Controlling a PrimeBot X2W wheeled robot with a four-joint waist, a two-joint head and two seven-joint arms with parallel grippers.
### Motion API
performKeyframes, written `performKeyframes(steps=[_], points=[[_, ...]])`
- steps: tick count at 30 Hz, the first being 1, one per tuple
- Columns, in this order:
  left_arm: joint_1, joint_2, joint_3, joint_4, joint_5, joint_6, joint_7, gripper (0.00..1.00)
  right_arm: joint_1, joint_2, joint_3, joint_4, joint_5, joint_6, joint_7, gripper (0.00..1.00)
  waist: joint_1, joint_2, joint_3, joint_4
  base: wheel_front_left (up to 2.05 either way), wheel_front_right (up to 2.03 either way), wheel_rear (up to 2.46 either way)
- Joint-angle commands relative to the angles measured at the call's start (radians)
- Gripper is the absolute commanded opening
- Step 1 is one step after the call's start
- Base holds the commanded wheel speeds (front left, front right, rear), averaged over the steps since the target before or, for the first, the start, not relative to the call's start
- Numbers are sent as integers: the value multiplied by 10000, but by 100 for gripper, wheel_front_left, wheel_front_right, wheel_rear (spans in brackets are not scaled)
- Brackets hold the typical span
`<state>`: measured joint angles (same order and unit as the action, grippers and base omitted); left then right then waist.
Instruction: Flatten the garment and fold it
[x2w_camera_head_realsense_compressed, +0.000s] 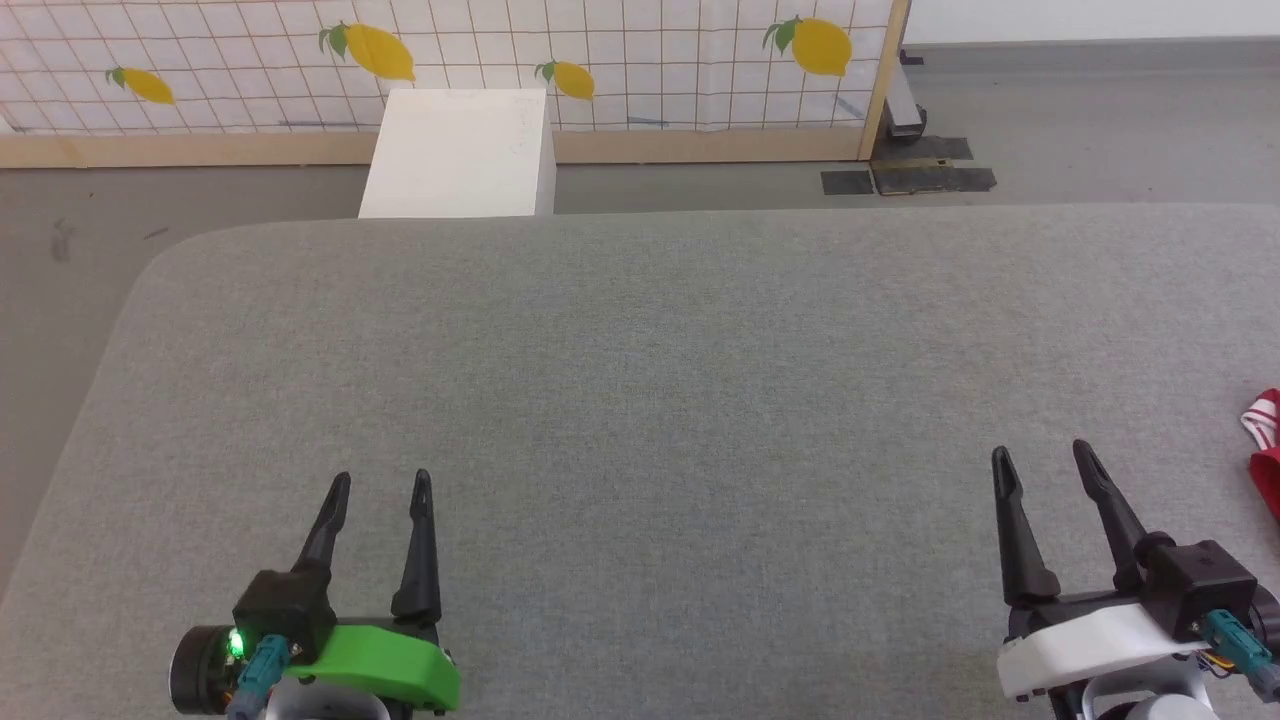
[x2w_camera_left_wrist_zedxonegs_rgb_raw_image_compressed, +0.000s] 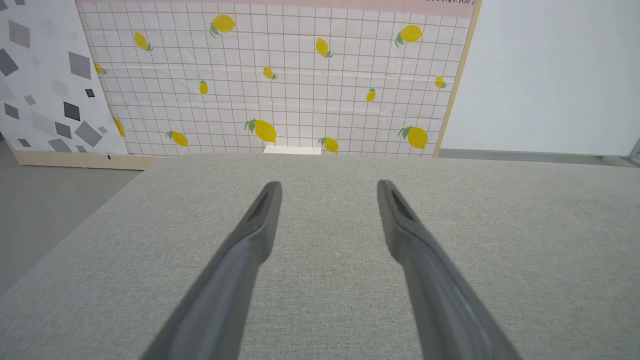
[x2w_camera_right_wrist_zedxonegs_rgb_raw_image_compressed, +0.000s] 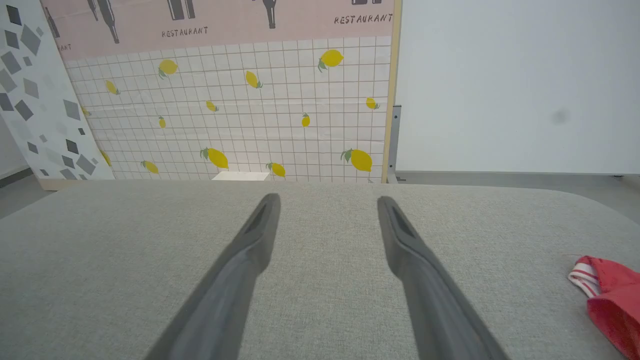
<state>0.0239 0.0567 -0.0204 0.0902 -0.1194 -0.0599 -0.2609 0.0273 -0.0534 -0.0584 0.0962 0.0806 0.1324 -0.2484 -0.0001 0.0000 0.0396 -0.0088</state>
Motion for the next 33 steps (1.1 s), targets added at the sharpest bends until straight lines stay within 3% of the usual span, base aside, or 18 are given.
performKeyframes(steps=[1,16,17,33], points=[[120,-32,24,-40,-45,-9,-9,100,133,29,50,-44,58,-17,-94,100,1,0,-2,17,0,0,0],[147,-58,84,19,-289,15,-9,100,137,31,62,-72,177,-17,-129,100,1,0,17,18,0,0,0],[11,-13,67,15,-280,-6,1,0,40,2,60,-37,159,0,-72,0,1,0,18,18,0,0,0],[-22,-16,74,-85,-142,62,292,0,5,0,113,-131,52,-2,213,0,1,0,-24,27,0,0,0]])
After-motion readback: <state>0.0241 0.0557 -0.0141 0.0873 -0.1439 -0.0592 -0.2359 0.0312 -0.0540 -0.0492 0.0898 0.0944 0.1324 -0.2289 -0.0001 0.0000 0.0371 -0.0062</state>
